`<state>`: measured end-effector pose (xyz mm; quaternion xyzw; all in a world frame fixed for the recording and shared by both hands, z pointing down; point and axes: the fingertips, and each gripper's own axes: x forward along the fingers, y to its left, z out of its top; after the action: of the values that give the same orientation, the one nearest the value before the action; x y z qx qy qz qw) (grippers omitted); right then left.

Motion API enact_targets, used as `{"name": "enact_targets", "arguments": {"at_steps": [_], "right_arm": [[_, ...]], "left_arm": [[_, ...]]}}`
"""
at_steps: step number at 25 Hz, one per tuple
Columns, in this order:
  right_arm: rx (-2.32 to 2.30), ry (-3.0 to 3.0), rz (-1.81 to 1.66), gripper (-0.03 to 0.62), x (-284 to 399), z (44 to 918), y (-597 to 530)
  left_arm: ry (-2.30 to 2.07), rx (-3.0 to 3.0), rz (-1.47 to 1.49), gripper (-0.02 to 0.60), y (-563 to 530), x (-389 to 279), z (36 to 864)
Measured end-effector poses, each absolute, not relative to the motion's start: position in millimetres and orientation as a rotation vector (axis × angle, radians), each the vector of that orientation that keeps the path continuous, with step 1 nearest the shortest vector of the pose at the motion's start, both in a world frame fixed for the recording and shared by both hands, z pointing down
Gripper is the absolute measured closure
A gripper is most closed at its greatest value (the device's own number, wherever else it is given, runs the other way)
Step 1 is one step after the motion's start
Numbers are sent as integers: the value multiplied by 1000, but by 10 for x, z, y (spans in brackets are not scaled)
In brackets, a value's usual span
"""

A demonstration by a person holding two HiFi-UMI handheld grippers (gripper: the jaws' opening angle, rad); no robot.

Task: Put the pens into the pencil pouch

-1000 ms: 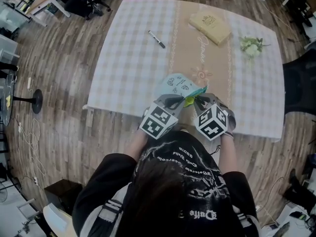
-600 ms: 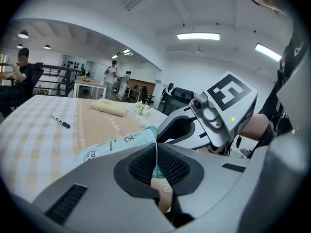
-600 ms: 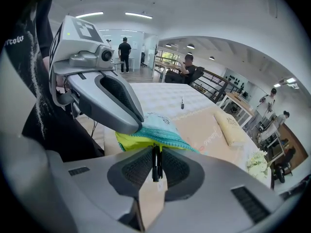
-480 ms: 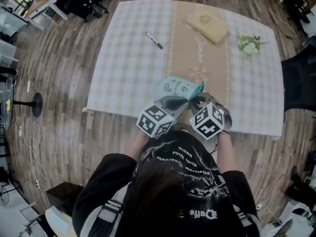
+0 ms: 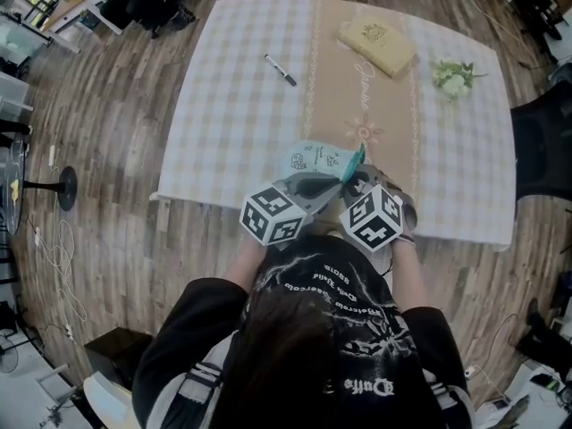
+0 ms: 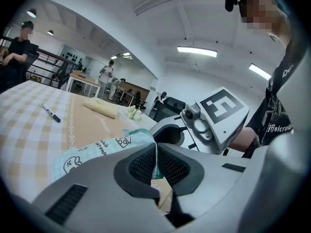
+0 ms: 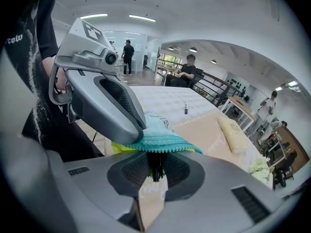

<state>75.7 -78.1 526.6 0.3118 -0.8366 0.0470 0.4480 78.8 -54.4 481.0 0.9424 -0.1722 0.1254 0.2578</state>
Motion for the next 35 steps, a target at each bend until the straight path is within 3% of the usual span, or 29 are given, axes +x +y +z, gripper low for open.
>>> {"name": "enact_targets", "arguments": {"at_steps": [13, 27, 35], "right_arm": [[878, -2136, 114, 411, 804, 5000, -856], [1197, -2344, 215, 405, 972, 4482, -1160], [1205, -2429, 222, 401, 713, 4418, -1402]], "left_arm": [[-588, 2505, 239, 554, -726, 624, 4753], [-868, 2421, 43, 554, -1070, -7, 4473], [-1035, 2365, -43, 554, -1121, -618, 4382]]}}
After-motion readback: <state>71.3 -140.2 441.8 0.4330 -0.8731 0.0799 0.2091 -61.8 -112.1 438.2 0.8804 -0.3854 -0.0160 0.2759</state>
